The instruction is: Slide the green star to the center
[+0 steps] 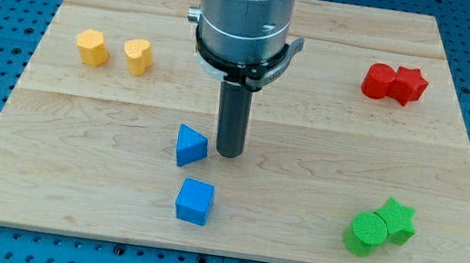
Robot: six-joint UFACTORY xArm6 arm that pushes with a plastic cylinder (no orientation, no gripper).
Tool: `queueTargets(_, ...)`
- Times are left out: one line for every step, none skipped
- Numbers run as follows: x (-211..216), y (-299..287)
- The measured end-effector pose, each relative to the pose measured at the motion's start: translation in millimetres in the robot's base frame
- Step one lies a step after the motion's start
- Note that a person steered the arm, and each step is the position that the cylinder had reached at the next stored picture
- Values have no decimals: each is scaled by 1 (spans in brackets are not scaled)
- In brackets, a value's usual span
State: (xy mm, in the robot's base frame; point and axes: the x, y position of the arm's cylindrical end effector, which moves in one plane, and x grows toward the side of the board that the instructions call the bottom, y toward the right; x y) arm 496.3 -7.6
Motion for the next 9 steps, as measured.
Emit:
queueTargets(2, 7)
queueTargets(14, 7)
queueTargets(-25, 41)
queueTargets(-70, 167)
queueTargets(-47, 275)
queueTargets(10, 299)
queueTargets(34, 325)
queueTargets(94, 306)
queueTargets(97, 231)
